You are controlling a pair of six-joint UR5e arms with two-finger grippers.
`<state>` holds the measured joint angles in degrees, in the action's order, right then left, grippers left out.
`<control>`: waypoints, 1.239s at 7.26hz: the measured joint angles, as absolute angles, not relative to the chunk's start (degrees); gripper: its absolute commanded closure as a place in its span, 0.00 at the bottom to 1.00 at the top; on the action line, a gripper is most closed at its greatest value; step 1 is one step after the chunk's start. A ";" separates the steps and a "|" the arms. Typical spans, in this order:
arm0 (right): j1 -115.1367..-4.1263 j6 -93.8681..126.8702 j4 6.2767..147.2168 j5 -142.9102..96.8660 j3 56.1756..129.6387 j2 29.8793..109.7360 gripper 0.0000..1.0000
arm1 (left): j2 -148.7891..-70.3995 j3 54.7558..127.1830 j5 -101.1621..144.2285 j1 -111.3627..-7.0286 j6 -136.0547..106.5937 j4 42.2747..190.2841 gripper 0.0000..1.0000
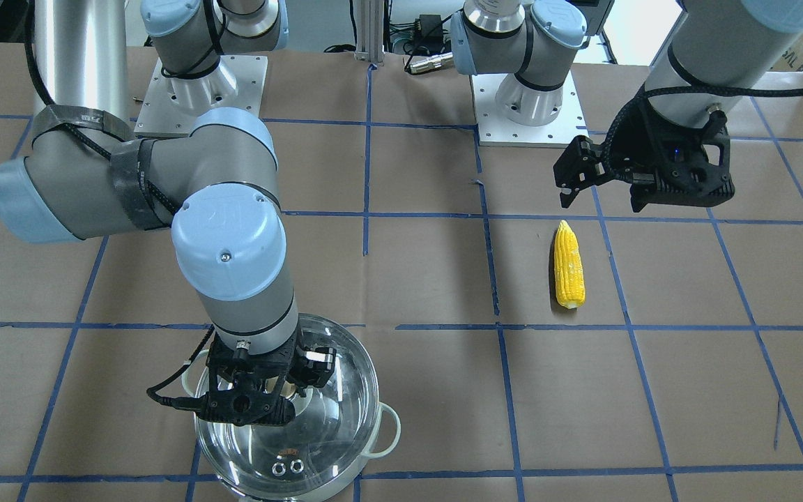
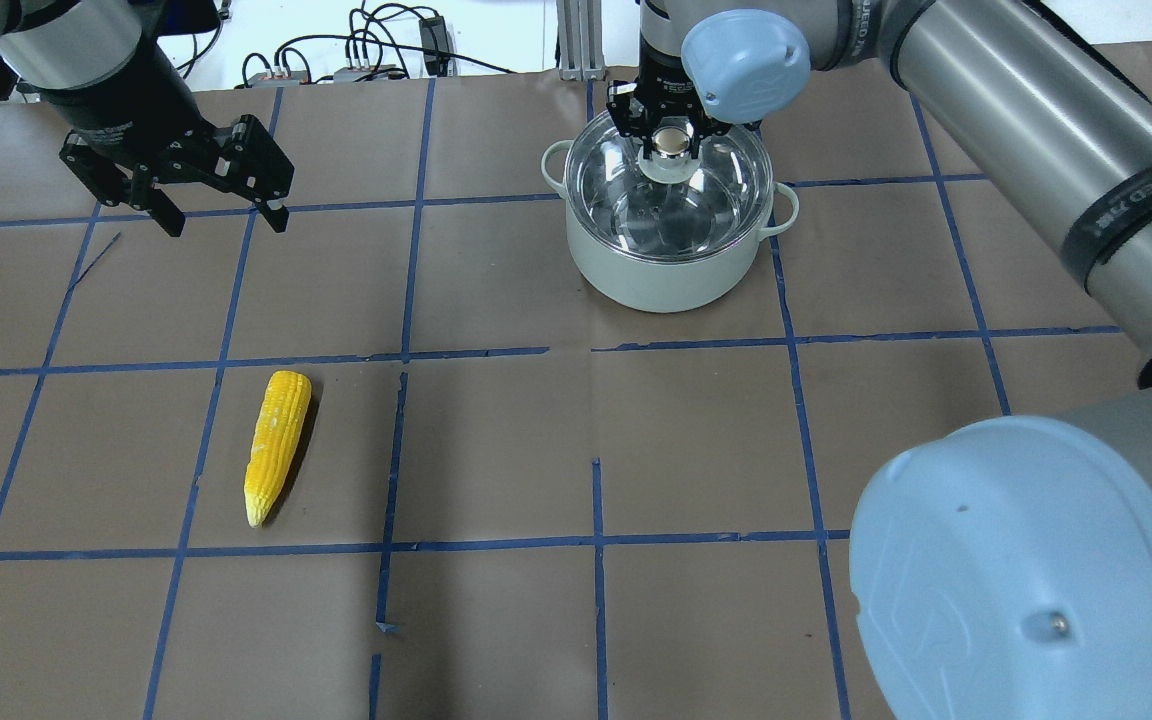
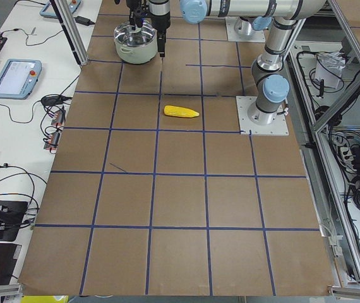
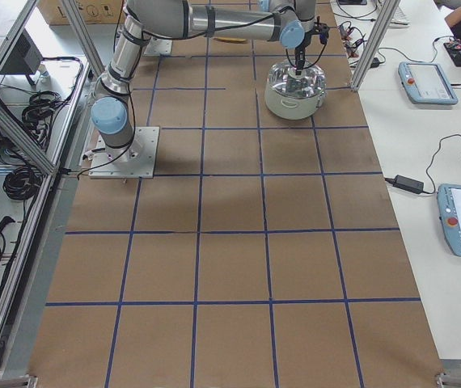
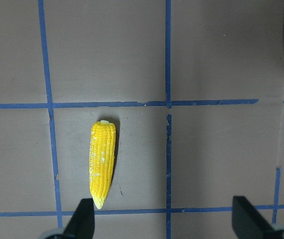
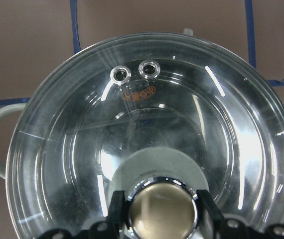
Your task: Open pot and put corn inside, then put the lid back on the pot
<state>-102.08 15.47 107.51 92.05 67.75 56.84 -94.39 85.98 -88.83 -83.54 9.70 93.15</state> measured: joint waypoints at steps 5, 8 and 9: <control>-100.04 9.45 99.44 91.95 67.54 63.55 0.87 | -99.71 101.23 -88.43 -77.35 17.91 80.85 0.03; -95.18 2.15 85.21 91.14 68.90 74.43 0.88 | -102.25 110.97 -88.80 -75.94 19.03 67.78 0.05; -92.92 0.03 81.31 90.43 70.75 78.69 0.87 | -104.05 111.86 -88.86 -75.19 18.87 65.11 0.07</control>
<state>-92.92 0.03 81.31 90.43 70.75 78.69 -104.05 111.86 -88.86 -75.19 18.87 65.11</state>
